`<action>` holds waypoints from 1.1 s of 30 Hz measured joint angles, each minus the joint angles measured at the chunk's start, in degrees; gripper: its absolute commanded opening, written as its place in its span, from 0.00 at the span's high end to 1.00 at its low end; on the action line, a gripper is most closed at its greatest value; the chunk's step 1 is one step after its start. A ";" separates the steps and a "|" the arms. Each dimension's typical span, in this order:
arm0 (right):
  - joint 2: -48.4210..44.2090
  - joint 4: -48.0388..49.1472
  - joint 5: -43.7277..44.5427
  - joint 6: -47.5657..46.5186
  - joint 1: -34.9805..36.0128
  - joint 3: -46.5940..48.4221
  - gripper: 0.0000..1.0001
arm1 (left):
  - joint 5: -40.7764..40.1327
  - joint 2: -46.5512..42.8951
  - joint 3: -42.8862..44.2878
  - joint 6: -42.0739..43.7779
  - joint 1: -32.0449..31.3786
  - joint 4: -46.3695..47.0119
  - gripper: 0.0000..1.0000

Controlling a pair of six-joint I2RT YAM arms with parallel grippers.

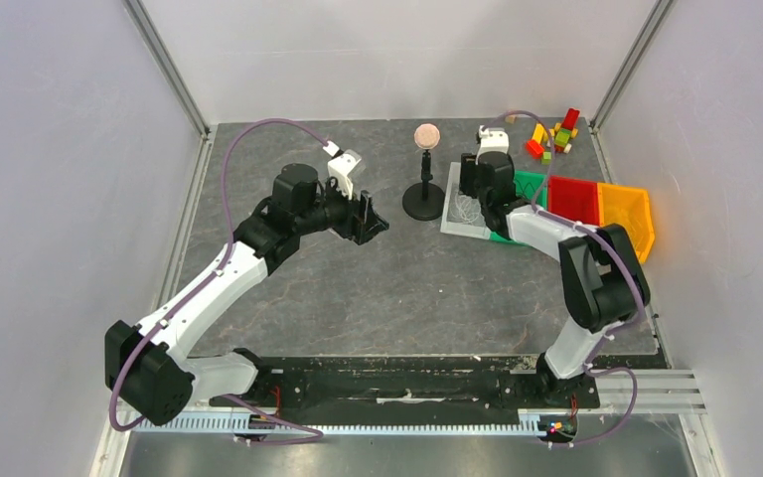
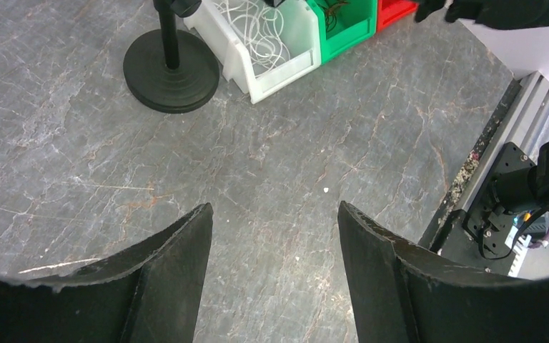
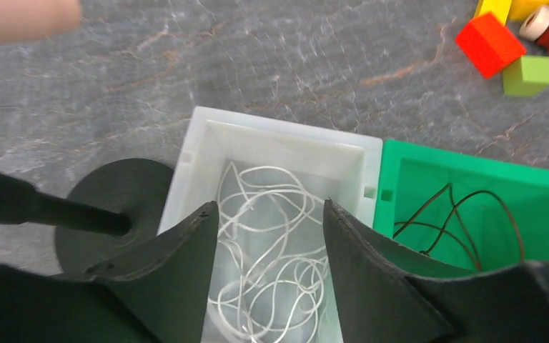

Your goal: Untangle the cables

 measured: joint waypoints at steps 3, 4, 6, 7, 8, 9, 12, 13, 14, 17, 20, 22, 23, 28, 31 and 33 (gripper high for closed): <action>-3.56 -1.57 -1.29 -1.18 0.00 0.00 0.39 | 0.00 -0.17 0.00 0.00 0.00 -0.59 0.28; -4.26 -1.99 -1.49 -1.44 0.00 0.00 0.37 | 0.00 -0.26 0.00 0.00 0.00 -0.76 0.28; -5.81 -3.48 -2.05 -2.14 0.00 0.00 0.33 | 0.00 -0.61 0.00 0.00 0.00 -1.22 0.27; -6.32 -4.20 -2.40 -2.38 -0.04 0.00 0.30 | 0.00 -0.76 0.00 0.00 0.00 -1.38 0.25; -6.80 -5.38 -2.97 -2.71 -0.11 0.00 0.26 | 0.00 -0.94 0.00 0.00 0.00 -1.64 0.22; -7.17 -6.36 -3.48 -2.95 -0.17 0.00 0.21 | 0.00 -1.07 0.02 0.00 0.00 -1.99 0.19; -8.70 -10.91 -6.16 -4.02 -0.70 0.00 0.02 | -0.04 -0.94 1.53 -0.11 0.13 -6.34 0.11; -9.60 -12.92 -7.34 -4.44 -1.01 0.00 0.02 | 0.02 -0.68 2.64 -0.17 0.35 -8.44 0.10; -10.93 -15.13 -8.76 -4.92 -1.42 0.00 0.02 | 0.17 -0.15 4.35 -0.17 0.59 -11.17 0.10; -17.40 -21.55 -14.01 -6.78 -3.65 0.00 0.02 | 0.46 1.44 9.68 0.09 2.27 -18.60 0.10; -25.11 -27.08 -18.91 -8.28 -6.60 0.48 0.02 | 1.01 1.75 12.48 0.46 5.62 -25.16 0.10; -30.05 -31.15 -21.53 -9.25 -8.85 1.53 0.02 | 1.70 1.73 13.22 1.60 9.11 -29.53 0.10; -32.44 -33.09 -22.77 -10.03 -10.10 2.05 0.02 | 1.55 1.73 13.38 2.40 10.99 -31.69 0.10; -42.49 -38.66 -27.93 -13.42 -14.58 -0.83 0.02 | -0.70 1.73 13.16 6.71 20.15 -40.22 0.09; -47.30 -40.24 -29.75 -14.23 -15.23 -7.08 0.02 | -2.99 0.92 9.27 8.66 24.50 -41.42 0.09; -49.18 -40.96 -30.51 -14.43 -15.17 -12.02 0.02 | -4.81 -0.17 4.26 9.27 26.10 -41.83 0.09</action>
